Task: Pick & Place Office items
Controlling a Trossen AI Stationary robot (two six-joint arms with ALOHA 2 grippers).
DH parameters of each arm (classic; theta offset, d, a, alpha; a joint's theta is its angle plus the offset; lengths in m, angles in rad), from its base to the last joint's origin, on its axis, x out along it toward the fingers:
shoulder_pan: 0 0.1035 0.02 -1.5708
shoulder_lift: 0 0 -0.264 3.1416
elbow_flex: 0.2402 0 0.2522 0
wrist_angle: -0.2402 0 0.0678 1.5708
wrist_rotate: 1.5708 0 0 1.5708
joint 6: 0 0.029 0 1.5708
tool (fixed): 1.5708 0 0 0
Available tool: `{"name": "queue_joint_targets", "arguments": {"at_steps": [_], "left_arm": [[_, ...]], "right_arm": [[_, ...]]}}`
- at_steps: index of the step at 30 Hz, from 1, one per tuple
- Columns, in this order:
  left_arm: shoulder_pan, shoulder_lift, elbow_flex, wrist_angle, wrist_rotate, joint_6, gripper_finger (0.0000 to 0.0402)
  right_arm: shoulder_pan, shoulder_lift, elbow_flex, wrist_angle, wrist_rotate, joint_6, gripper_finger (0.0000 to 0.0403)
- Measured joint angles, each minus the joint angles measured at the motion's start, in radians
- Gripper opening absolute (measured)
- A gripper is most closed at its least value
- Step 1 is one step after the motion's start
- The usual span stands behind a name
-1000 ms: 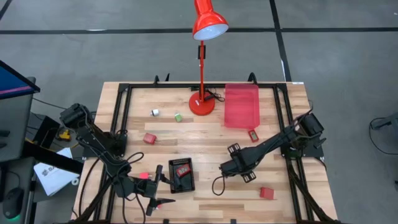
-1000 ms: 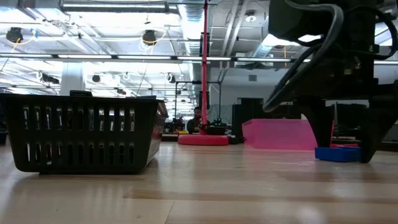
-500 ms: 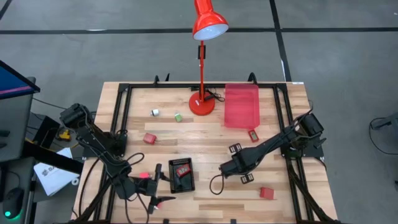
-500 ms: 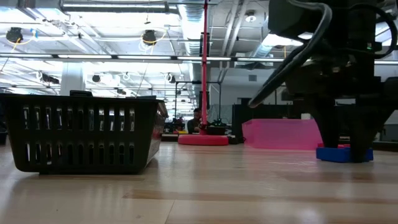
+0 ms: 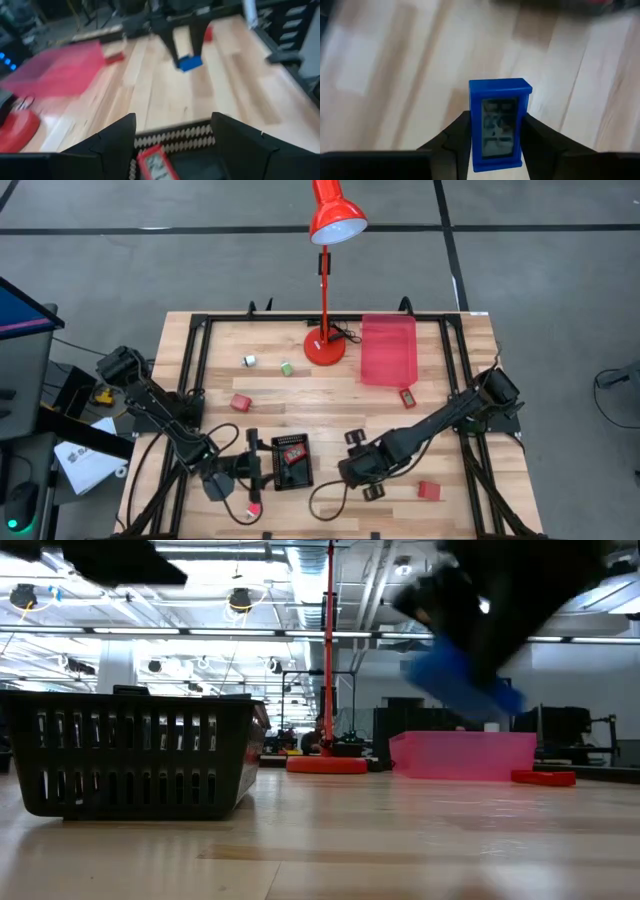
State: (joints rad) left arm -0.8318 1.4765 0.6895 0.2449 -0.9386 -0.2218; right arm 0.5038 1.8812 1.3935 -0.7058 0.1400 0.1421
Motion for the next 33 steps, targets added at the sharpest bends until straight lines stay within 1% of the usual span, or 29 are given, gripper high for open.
{"name": "queue_joint_targets", "arguments": {"at_steps": [2,4,8,12,15,17,21,23,26,28,31,33], "left_arm": [[0.000,0.000,0.000,0.071,0.003,0.058,0.0254],[0.000,0.002,0.000,0.127,0.006,0.112,0.0254],[-0.002,0.031,0.000,0.269,0.012,0.221,0.0254],[-0.003,0.060,0.000,0.363,0.071,0.275,0.0261],[-0.003,0.062,0.014,0.374,0.061,0.286,0.0281],[-0.003,0.062,0.027,0.373,0.020,0.309,0.0295],[-0.003,0.066,0.052,0.374,-0.008,0.355,0.0315],[-0.004,0.084,0.068,0.375,-0.052,0.398,0.0321],[-0.017,0.118,0.095,0.372,-0.146,0.474,0.0325],[-0.027,0.145,0.119,0.375,-0.205,0.530,0.0325],[-0.043,0.190,0.157,0.373,-0.336,0.623,0.0322],[-0.049,0.218,0.176,0.374,-0.401,0.664,0.0320]], "right_arm": [[0.000,0.000,0.055,-0.009,0.003,-0.025,0.0128],[0.000,0.000,0.107,0.016,0.021,-0.053,0.0133],[0.000,0.000,0.196,0.012,0.060,-0.121,0.0143],[0.000,-0.002,0.249,0.018,0.097,-0.193,0.0137],[0.000,-0.002,0.254,0.081,0.125,-0.257,0.0132],[0.000,-0.002,0.254,0.137,0.125,-0.300,0.0132],[-0.009,-0.002,0.254,0.246,0.123,-0.383,0.0139],[-0.018,-0.002,0.254,0.301,0.122,-0.418,0.0139],[-0.034,-0.002,0.255,0.357,0.115,-0.451,0.0136],[-0.051,-0.002,0.255,0.357,0.109,-0.456,0.0135],[-0.082,0.002,0.255,0.353,0.095,-0.439,0.0136],[-0.100,0.003,0.255,0.360,0.088,-0.430,0.0136]]}}
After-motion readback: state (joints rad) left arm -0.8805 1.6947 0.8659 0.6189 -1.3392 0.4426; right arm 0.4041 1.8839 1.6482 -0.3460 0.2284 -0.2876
